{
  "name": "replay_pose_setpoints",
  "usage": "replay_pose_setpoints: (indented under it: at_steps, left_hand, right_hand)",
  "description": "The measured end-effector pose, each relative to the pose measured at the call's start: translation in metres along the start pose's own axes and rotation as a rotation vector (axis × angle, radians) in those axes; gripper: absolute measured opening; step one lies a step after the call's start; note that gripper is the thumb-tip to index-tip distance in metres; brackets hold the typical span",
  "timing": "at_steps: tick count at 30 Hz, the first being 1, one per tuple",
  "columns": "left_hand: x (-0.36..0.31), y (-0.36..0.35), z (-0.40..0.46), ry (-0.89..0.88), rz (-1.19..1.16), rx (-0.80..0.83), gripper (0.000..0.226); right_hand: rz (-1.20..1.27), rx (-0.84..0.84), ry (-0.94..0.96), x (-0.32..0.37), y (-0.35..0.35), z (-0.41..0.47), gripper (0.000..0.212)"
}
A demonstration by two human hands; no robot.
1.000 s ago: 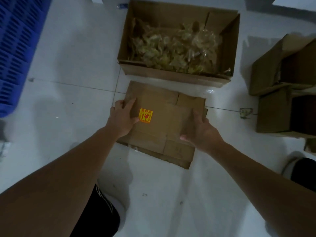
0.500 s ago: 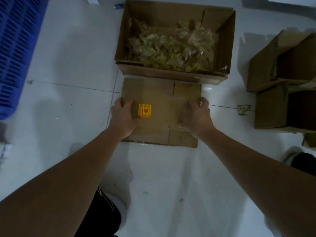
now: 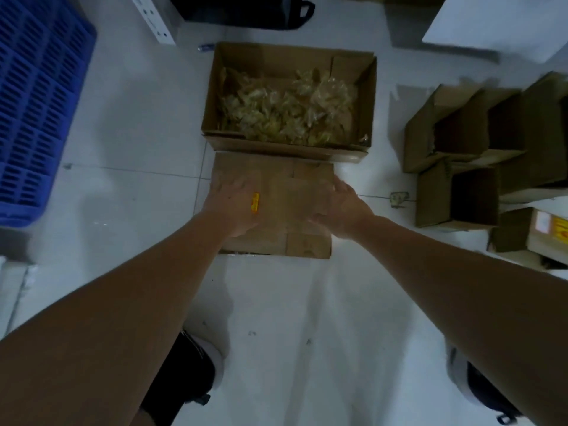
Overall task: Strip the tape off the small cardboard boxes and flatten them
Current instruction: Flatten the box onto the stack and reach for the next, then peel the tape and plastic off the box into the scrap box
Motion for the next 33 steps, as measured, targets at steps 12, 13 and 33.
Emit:
replay_pose_setpoints:
  at_steps: [12, 13, 33]
  left_hand:
    - [-0.207, 0.086, -0.12, -0.385, 0.009, -0.077, 0.067]
    - [-0.224, 0.085, -0.119, -0.404, 0.017, -0.069, 0.069]
    - [-0.37, -0.07, 0.044, -0.509, 0.425, 0.03, 0.037]
  right_hand:
    - [-0.094, -0.125, 0.007, -0.101, 0.115, -0.205, 0.069]
    - [-0.089, -0.13, -0.006, -0.116, 0.121, -0.215, 0.066]
    - [-0.026, 0.018, -0.185, -0.269, 0.028, -0.101, 0.044]
Point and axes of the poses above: each hand's wrist, its own z-axis towards the middle knuckle, its own y-axis out of the back of the hand, x = y × z, the point moved 2 cm from there along z, towards the middle knuckle, and after that the axes turned 9 degrees about -z, right-handed, at the moved point
